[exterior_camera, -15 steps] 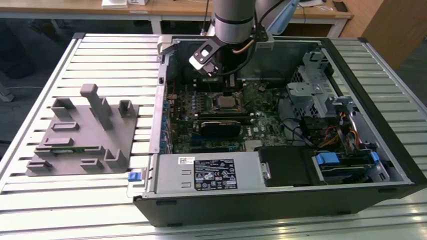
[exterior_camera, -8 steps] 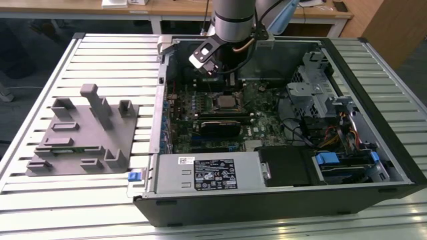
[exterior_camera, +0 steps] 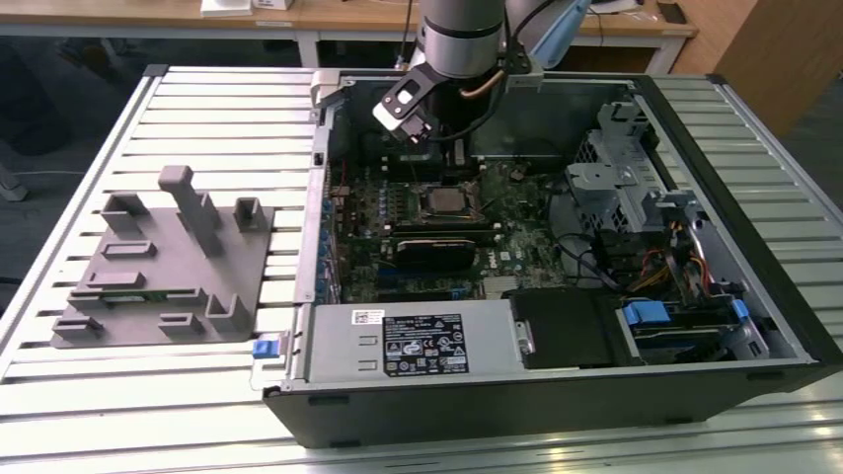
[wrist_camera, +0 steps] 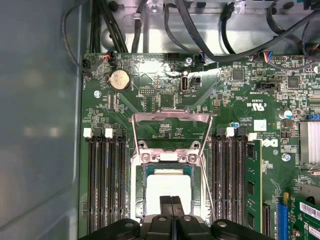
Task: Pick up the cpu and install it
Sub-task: 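Close the cpu cover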
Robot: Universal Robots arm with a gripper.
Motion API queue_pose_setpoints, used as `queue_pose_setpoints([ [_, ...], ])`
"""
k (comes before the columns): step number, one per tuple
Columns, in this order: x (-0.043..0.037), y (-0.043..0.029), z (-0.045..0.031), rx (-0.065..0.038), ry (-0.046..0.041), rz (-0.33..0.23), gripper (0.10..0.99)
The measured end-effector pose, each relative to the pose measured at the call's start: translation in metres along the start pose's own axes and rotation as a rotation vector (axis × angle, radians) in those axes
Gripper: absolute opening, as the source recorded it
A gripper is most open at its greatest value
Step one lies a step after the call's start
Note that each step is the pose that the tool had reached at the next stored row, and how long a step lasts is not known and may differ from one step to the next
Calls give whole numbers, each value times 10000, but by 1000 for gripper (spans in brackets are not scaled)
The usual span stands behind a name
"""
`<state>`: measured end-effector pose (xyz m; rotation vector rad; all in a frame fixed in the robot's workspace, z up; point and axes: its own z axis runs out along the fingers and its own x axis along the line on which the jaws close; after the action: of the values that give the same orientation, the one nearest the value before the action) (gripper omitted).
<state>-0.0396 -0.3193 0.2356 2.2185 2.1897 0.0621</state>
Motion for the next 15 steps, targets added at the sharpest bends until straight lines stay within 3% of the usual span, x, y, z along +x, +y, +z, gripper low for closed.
queue_pose_setpoints([
  [8, 0, 2, -41, 0, 2, 0, 106],
  [15, 3, 10, -213, -1, 4, 0, 106],
])
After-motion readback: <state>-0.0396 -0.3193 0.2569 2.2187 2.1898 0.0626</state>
